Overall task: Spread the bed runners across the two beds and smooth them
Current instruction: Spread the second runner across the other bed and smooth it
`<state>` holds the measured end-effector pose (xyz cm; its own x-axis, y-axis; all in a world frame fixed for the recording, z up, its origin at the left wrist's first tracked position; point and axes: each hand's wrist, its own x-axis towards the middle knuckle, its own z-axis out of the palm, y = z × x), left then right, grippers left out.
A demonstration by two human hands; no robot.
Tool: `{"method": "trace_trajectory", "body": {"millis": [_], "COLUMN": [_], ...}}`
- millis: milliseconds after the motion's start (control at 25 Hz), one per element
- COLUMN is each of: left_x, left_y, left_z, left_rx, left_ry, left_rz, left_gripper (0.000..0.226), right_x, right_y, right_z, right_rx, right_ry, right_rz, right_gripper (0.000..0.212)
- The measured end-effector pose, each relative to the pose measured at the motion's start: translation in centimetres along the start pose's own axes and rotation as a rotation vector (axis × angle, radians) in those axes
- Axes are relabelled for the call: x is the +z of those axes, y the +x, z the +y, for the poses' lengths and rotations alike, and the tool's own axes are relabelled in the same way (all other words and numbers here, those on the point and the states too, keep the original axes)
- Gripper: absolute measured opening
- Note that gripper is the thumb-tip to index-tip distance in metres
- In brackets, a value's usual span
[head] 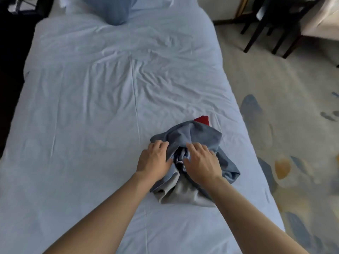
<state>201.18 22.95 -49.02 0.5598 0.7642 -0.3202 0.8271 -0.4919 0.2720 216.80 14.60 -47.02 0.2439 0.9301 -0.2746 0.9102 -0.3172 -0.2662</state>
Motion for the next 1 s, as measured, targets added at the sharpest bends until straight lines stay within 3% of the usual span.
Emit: {"method": "trace_trajectory", "body": {"millis": [120,280,480,680,760,840,1000], "left_x": [4.3,5.8,5.5,4.6,4.2,4.6,5.9], "left_y": [2.1,3.8,5.4,5.8,5.9,7.0,10.7], "left_z": [-0.8,-1.6,3.6,6.8,5.0,1.9,-2.4], "left_rx": [-0.062,-0.060,0.180,0.294,0.241,0.074,-0.152], "left_ry": [-0.053,-0.211,-0.233,-0.300,-0.405,-0.443,-0.359], "left_rz": [0.015,0.143,0.190,0.057,0.082,0.127,-0.046], "left_gripper": [0.037,0.014,0.011,0.032,0.038,0.031,0.059], "right_x": [3.9,5.8,2.7,1.3,1.6,1.7,0.7], "right_y": [3.5,5.9,5.1,2.8,2.7,2.7,3.0], "right_z": [-0.3,0.6,5.4,7.2,7.0,7.1,7.8], "right_rx": [-0.126,-0.135,0.055,0.113,0.091,0.101,0.192], "right_ry": [-0.082,-0.198,-0.365,-0.401,-0.391,-0.393,-0.475], "right_rz": [0.032,0.168,0.072,0.036,0.032,0.000,-0.148], "right_gripper": [0.051,0.011,0.012,0.012,0.014,0.018,0.023]}}
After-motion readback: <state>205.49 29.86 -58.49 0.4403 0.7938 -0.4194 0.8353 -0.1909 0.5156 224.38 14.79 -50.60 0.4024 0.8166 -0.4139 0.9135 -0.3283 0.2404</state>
